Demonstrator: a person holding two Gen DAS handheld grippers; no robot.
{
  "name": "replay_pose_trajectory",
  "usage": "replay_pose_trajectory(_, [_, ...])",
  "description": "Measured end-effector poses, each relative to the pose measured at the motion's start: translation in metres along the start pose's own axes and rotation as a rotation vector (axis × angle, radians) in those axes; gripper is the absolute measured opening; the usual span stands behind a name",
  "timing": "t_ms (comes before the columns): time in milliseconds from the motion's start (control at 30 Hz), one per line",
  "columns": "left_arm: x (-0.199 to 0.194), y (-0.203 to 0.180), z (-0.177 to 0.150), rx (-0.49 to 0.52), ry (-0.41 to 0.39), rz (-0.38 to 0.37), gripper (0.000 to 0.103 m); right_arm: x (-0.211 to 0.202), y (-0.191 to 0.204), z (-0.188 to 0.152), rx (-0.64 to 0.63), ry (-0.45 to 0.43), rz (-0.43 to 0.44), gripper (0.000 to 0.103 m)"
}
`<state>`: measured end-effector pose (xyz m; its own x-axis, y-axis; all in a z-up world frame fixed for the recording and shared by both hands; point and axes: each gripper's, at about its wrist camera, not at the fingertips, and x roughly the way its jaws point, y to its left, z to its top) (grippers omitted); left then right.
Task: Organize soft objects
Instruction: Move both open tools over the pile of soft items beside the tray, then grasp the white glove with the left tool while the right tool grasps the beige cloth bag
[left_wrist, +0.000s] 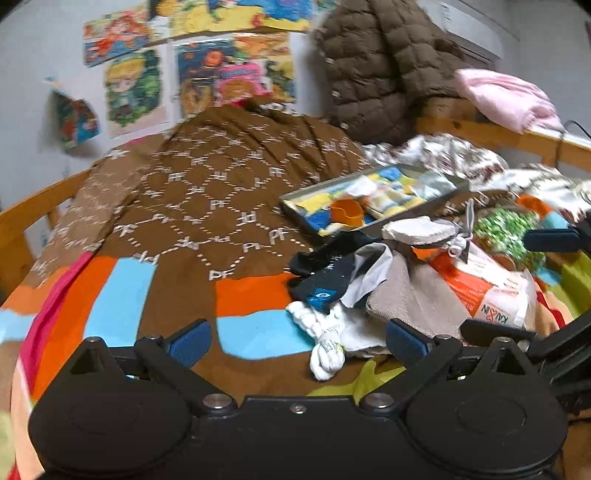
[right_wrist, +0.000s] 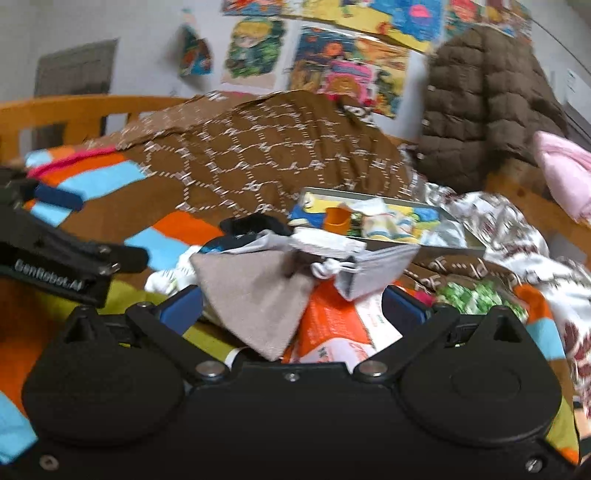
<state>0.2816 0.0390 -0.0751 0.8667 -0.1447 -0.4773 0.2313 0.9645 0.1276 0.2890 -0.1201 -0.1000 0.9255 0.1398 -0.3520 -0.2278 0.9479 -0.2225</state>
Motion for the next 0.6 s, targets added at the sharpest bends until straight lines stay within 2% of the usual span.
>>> replay_pose_trajectory(167, [0.021,0.010,0.012,0.077,0.040,-0.020,0.093,0.017,0.016,0.002,-0.090,0.009,0.018,0.100])
replay_pose_trajectory(300, [0.036,0.016,0.017,0.133,0.092,-0.074,0.090,0.033,0.026,0.001,-0.137,0.041,0.029,0.086])
replay_pose_trajectory(400, [0.053,0.018,0.021,0.119,0.169,-0.140,0.078,0.041,0.034,0.002,-0.169,0.039,0.026,0.082])
replay_pose_trajectory(600, [0.080,0.020,0.019,0.052,0.282,-0.211,0.067,0.050,0.041,0.000,-0.206,0.045,0.029,0.065])
